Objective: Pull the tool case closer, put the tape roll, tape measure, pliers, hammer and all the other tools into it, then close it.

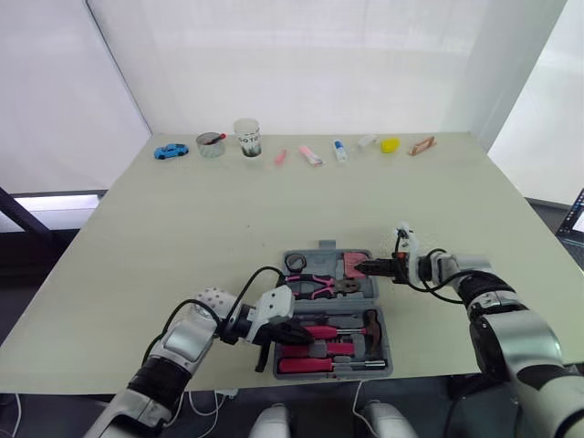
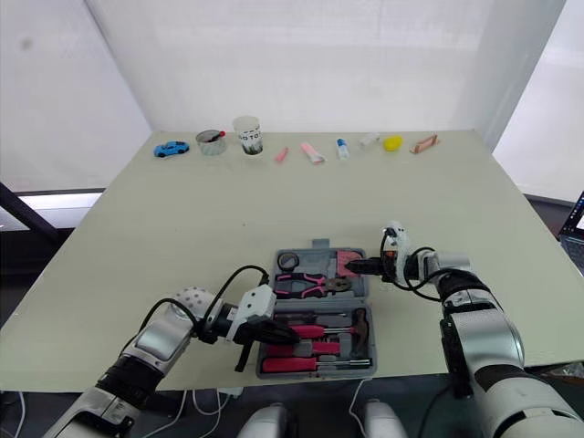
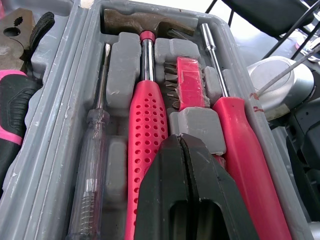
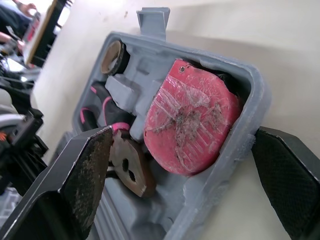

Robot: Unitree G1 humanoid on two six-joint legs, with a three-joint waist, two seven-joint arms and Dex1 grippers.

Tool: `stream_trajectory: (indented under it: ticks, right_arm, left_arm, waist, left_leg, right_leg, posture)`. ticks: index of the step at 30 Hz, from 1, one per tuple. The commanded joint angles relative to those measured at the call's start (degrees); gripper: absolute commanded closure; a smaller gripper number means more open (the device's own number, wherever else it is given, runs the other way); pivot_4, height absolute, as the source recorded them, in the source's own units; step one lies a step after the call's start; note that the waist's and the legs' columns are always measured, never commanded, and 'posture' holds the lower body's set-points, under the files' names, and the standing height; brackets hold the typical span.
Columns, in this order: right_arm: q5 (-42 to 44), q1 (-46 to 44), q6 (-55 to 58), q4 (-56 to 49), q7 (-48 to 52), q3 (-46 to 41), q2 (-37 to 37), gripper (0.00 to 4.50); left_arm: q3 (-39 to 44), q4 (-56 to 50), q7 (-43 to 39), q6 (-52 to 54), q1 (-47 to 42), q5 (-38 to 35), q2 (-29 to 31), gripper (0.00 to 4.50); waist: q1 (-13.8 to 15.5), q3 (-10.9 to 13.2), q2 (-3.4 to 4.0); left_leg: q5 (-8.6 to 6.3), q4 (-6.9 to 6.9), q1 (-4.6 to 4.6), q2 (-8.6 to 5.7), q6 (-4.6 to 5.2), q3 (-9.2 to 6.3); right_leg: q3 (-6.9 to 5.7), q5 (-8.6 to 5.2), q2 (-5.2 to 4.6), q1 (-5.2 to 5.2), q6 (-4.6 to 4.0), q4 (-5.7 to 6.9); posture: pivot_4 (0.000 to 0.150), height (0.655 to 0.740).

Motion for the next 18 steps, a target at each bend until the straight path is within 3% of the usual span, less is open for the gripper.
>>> stream_trajectory:
  ticks: [1,11,18]
  right_arm:
    - [2.7,-1.0,-1.3,0.2,4.8,-3.2,1.9,0.11]
    - [3.3,-3.0,-2.0,0.6,8.1,-6.4,3.2,0.11]
    - [2.2,-2.6,-0.5,-2.0,16.5,-4.4,1.0,0.11]
  left_arm:
    - [-2.6,2.4,0.4,0.3,2.1,3.1,1.2,4.5]
    - [-2.2,2.6,0.5,-0.2,2.3,2.1,0.8,4.5]
    - [1.2,-3.4,-0.8,1.3,4.5,-3.9,1.1,4.5]
  waist:
    - [-0.4,0.0,0.01]
    - [-0.6,0.0,0.07]
    - [-0.5,0.0,0.11]
  left_leg:
    - [0.0,-0.01,0.0,0.0,0.0,0.0]
    - [0.0,-0.05,0.03,0.0,0.0,0.0]
    - [0.0,-0.05,-0.01,0.0,0.0,0.0]
  right_leg:
    - [0.0,0.0,0.0,0.0,0.0,0.0]
    - [0.01,0.0,0.01,-0.01,0.0,0.01]
    - [0.0,0.0,0.0,-0.02,0.0,-0.01]
  posture:
    - [0.15,0.74]
    - [0.15,0.74]
    - [0.15,0.74]
